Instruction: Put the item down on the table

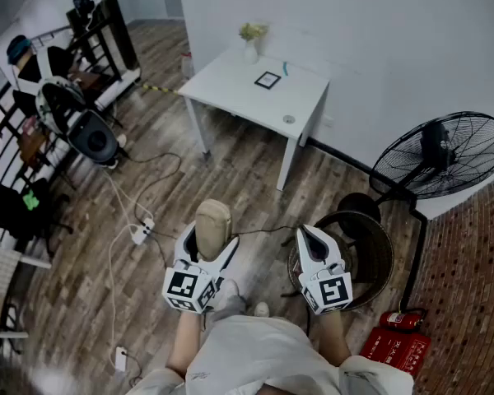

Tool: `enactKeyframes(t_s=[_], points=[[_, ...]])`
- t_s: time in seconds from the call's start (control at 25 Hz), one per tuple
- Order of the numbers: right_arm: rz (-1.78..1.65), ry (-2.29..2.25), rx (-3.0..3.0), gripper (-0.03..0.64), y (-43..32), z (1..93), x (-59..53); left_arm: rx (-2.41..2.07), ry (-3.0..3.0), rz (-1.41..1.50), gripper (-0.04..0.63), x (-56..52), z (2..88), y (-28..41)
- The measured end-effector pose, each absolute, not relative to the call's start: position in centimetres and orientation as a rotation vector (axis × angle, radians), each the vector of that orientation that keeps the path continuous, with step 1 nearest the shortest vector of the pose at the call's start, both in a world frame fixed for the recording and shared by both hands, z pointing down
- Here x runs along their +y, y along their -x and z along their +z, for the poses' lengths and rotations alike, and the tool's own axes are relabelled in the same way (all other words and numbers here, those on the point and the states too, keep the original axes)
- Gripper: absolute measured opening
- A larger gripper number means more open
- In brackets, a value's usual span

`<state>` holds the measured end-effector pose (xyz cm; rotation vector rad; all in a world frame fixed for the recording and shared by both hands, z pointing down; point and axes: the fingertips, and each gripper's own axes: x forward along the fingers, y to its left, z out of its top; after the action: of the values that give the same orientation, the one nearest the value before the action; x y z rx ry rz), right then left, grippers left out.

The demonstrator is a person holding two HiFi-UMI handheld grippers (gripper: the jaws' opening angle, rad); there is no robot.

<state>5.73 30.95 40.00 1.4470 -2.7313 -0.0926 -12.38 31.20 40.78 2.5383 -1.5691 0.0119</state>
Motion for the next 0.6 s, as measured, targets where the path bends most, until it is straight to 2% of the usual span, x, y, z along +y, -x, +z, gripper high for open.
enactKeyframes(t_s=[0.28,0.6], points=[[-0.112,-1.424,-2.79,0.003,-7.5,39.4,33.3,-1.597,-2.534,0.009,0.416,33.9,41.4,10.0],[-0.121,-1.396,-2.794,0.003,-6.9,39.7,30.4,-1.608,-2.528,0.029,0.416,31.7,41.6,9.9]])
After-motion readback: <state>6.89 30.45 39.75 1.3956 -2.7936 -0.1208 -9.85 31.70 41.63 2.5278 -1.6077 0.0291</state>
